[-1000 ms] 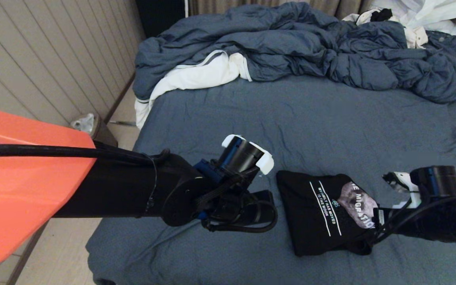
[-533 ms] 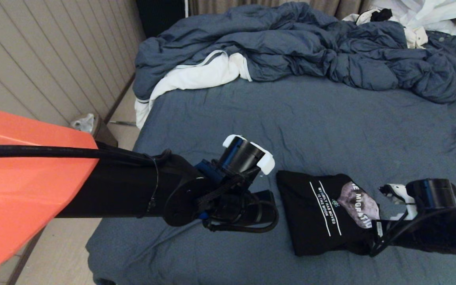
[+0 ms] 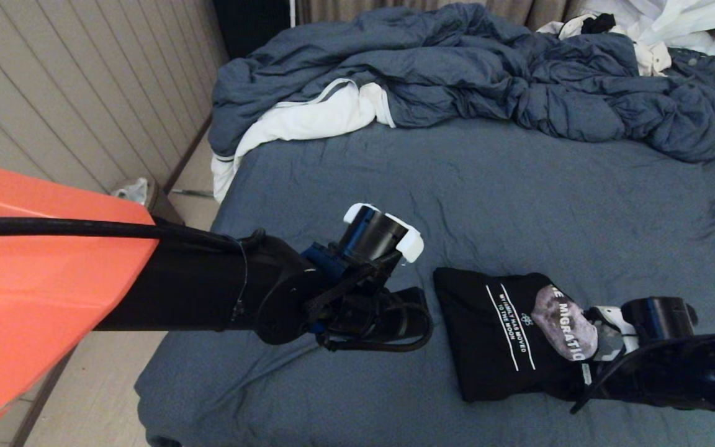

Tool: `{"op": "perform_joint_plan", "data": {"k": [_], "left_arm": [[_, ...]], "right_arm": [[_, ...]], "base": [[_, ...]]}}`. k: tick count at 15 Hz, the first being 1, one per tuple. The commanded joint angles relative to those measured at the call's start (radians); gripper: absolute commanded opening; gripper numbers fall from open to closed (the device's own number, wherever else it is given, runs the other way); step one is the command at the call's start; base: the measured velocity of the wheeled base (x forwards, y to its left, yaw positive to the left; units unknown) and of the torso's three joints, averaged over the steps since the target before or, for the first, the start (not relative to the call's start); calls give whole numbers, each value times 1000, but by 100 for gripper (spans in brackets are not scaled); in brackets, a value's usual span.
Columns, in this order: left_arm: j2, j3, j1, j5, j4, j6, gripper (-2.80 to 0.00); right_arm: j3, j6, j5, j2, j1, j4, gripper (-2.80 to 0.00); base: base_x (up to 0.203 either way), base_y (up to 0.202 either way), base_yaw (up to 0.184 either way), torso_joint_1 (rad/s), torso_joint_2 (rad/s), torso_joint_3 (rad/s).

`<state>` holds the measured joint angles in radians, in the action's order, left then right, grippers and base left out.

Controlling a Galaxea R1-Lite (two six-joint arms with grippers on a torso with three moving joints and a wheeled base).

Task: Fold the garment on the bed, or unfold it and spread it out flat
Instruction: Fold the black T-shirt

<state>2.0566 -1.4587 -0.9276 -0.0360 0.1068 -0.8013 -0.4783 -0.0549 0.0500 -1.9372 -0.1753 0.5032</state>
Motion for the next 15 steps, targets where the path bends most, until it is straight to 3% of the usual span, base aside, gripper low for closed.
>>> {"op": "perform_joint_plan", "data": {"k": [1, 5, 10, 13, 15], "left_arm": [[-1, -8, 7, 0, 1, -3, -280], [-27, 0, 6, 1, 6, -8, -280], [-87, 43, 6, 5, 10, -4, -280], [-83, 39, 6, 10, 8, -3, -280], [-72, 26, 6, 11, 8, -4, -280]], "right_arm": [[4, -2, 1, -44, -8, 6, -280], [1, 3, 15, -20, -8, 6, -280], [-7, 9, 69, 304, -20, -17, -280], [-194, 17, 87, 399, -16, -182, -280], [-304, 47, 89, 304, 7, -238, -280]], "base": [[0, 0, 0, 0, 0, 0], [0, 0, 0, 0, 0, 0], [0, 0, 0, 0, 0, 0], [0, 0, 0, 0, 0, 0], [0, 0, 0, 0, 0, 0]]}}
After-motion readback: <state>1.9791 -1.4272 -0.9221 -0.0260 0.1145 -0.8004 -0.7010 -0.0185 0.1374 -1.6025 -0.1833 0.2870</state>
